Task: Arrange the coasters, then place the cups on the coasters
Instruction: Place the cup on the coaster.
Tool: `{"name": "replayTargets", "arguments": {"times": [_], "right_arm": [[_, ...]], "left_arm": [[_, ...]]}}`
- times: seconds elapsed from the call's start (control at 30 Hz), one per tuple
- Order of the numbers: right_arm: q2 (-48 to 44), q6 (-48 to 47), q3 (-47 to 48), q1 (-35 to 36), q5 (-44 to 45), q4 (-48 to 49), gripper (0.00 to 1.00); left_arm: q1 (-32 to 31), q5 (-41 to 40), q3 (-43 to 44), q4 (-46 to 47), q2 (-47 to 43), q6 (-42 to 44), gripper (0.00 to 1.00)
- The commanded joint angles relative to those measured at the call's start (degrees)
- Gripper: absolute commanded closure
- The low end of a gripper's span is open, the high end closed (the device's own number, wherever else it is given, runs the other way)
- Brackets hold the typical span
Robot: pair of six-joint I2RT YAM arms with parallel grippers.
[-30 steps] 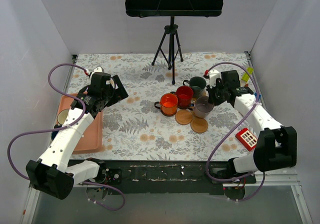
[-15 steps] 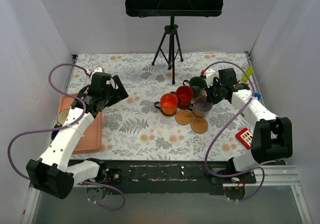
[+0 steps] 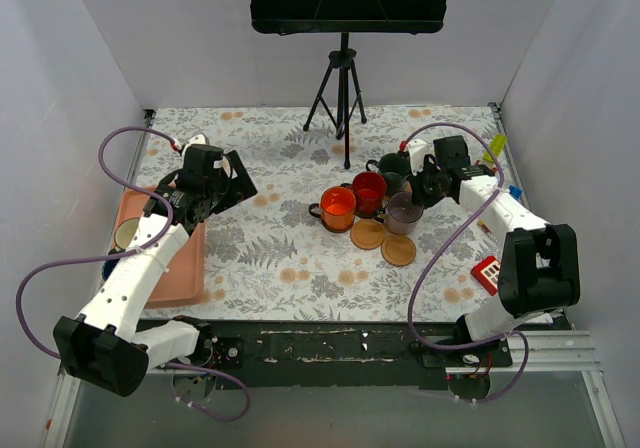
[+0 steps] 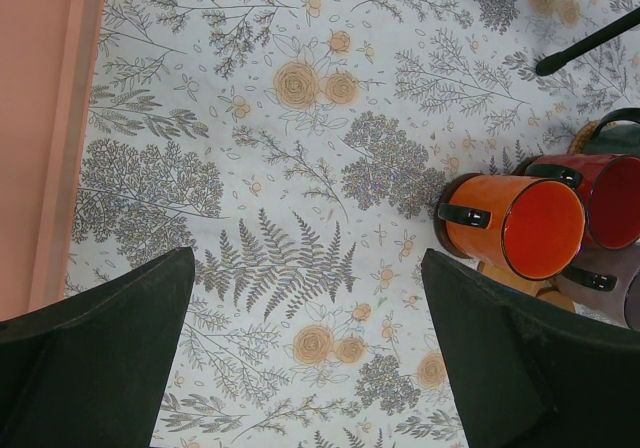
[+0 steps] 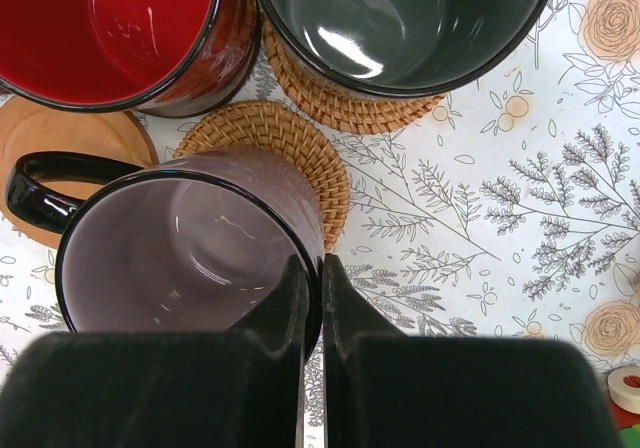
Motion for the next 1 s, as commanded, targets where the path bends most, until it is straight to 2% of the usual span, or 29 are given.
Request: {"name": "replayTargets", "arguments": {"times": [0.0,0.97], "right_arm": [[0.06,-0.97,4.09,0.09,-2.01,4.06,0.99],[1.38,-0.88,4.01,0.09,-0.69,5.64,0.99]], "left_arm": [[0.44,0.03,-0.15,0.08,0.01,0.34,0.02],[0.61,0.12,0.03,-0.10,0.53,0.25,0.02]]}}
